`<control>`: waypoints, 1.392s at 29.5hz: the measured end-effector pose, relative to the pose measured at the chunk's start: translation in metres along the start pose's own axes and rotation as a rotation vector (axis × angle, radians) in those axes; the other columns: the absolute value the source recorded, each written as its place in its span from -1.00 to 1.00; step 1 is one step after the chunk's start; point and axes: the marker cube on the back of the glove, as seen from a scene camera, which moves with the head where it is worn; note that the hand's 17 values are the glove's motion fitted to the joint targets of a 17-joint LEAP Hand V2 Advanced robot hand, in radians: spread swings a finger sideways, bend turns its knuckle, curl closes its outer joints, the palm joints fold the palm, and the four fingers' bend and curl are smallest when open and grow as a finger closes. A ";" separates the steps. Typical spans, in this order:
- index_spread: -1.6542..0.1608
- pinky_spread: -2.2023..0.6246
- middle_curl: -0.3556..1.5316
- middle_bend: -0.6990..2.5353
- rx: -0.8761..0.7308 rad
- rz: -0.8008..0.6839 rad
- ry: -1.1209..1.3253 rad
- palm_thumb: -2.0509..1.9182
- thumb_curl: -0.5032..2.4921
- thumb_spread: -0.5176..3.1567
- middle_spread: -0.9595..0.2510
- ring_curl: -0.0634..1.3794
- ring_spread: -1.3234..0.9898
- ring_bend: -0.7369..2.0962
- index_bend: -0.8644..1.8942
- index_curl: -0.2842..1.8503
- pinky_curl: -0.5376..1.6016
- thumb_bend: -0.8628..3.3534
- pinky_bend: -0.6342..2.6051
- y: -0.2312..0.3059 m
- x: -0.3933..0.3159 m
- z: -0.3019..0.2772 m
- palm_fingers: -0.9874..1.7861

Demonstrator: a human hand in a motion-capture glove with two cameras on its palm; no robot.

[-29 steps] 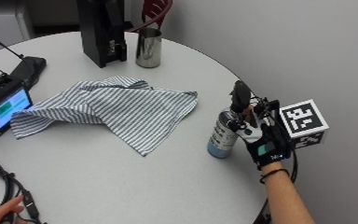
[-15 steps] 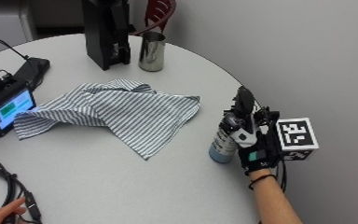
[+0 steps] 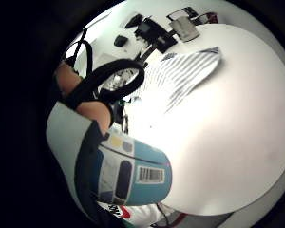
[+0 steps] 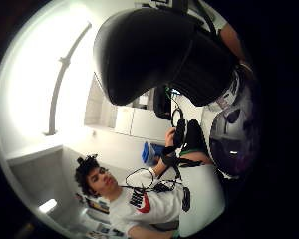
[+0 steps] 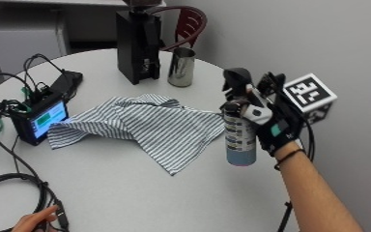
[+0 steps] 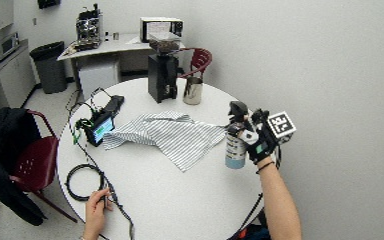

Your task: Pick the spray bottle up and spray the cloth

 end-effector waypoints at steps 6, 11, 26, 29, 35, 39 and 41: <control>0.55 0.59 -0.17 -0.37 -0.244 0.197 0.102 0.50 -0.33 -0.29 0.48 -0.34 0.07 -0.05 -0.31 -0.51 -0.17 -0.60 -0.37 -0.009 0.038 0.044 0.50; 0.55 0.58 -0.17 -0.37 -0.289 0.299 0.075 0.50 -0.32 -0.30 0.49 -0.34 0.07 -0.05 -0.31 -0.51 -0.16 -0.60 -0.36 0.017 0.080 0.052 0.50; 0.55 0.55 -0.15 -0.36 -0.266 0.327 0.024 0.50 -0.29 -0.30 0.52 -0.33 0.08 -0.05 -0.30 -0.51 -0.15 -0.60 -0.35 0.011 0.082 0.049 0.52; 0.56 0.55 -0.14 -0.37 -0.256 0.241 0.023 0.50 -0.29 -0.30 0.52 -0.32 0.08 -0.05 -0.30 -0.51 -0.15 -0.60 -0.35 0.003 0.043 0.040 0.52; 0.56 0.55 -0.14 -0.37 -0.228 0.153 0.043 0.49 -0.28 -0.30 0.52 -0.32 0.08 -0.04 -0.30 -0.51 -0.15 -0.60 -0.35 -0.007 0.002 0.035 0.52; 0.56 0.55 -0.14 -0.37 -0.238 0.261 0.035 0.49 -0.28 -0.30 0.52 -0.32 0.08 -0.04 -0.30 -0.51 -0.15 -0.60 -0.35 0.006 0.060 0.048 0.52; 0.56 0.55 -0.14 -0.36 -0.232 0.269 -0.004 0.49 -0.28 -0.30 0.52 -0.32 0.08 -0.04 -0.31 -0.51 -0.15 -0.60 -0.35 0.013 0.066 0.053 0.52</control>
